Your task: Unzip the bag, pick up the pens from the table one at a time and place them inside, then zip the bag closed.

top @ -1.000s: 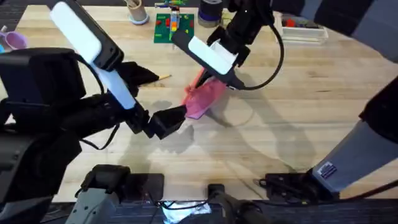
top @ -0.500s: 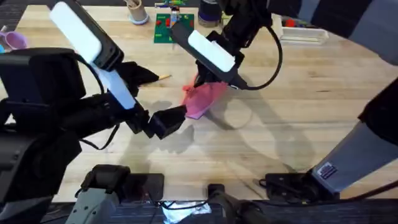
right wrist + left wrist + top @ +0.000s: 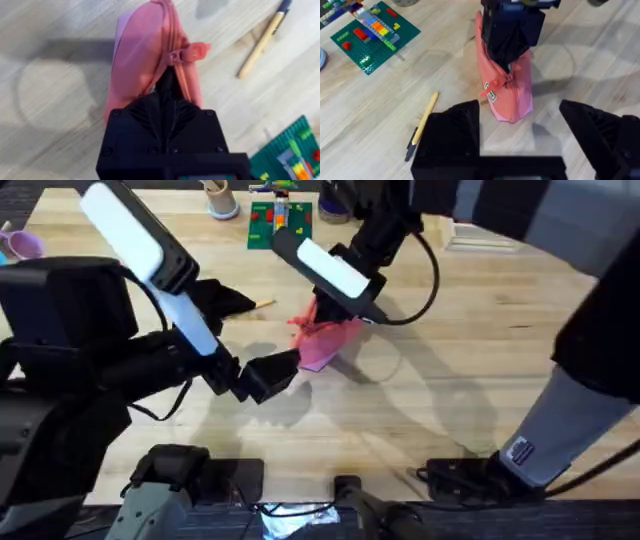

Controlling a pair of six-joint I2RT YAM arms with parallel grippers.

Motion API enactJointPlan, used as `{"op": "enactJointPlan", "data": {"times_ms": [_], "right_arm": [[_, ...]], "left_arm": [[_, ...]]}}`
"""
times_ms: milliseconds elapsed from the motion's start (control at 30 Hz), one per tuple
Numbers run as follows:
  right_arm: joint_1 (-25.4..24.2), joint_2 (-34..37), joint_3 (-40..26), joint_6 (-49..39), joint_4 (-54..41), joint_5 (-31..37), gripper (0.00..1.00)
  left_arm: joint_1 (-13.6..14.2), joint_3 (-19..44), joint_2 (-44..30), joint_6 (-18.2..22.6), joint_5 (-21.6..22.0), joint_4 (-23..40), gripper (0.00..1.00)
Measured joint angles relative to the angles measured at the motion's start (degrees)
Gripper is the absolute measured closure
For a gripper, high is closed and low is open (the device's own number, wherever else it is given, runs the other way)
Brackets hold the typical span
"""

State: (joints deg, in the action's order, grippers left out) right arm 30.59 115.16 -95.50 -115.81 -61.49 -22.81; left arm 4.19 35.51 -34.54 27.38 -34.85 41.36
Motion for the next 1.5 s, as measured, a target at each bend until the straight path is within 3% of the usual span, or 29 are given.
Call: {"op": "enactJointPlan", "data": {"times_ms": [333, 367, 567, 600, 1100, 1500], "right_arm": [[0.00, 0.72, 0.00, 0.04, -0.09, -0.41, 0.964], [0.00, 0.72, 0.00, 0.03, -0.16, -0.42, 0.868], [0.00, 0.72, -0.02, -0.09, 0.11, -0.52, 0.046], [0.00, 0.73, -0.02, -0.04, 0.07, -0.52, 0.017], [0.00, -0.10, -0.02, -0.04, -1.58, -0.43, 0.006], [0.04, -13.14, 0.00, 0.22, -9.58, -1.02, 0.006]], "left_arm": [[0.00, 0.00, 0.00, 0.00, 0.00, 0.00, 0.007], [0.00, 0.00, -0.02, 0.00, 0.00, 0.00, 0.007], [0.00, 0.00, 0.00, 0.00, 0.00, 0.00, 0.008], [0.00, 0.00, 0.00, 0.00, 0.00, 0.00, 0.007], [0.00, 0.00, -0.02, 0.00, 0.00, 0.00, 0.007], [0.00, 0.00, 0.00, 0.00, 0.00, 0.00, 0.007]]}}
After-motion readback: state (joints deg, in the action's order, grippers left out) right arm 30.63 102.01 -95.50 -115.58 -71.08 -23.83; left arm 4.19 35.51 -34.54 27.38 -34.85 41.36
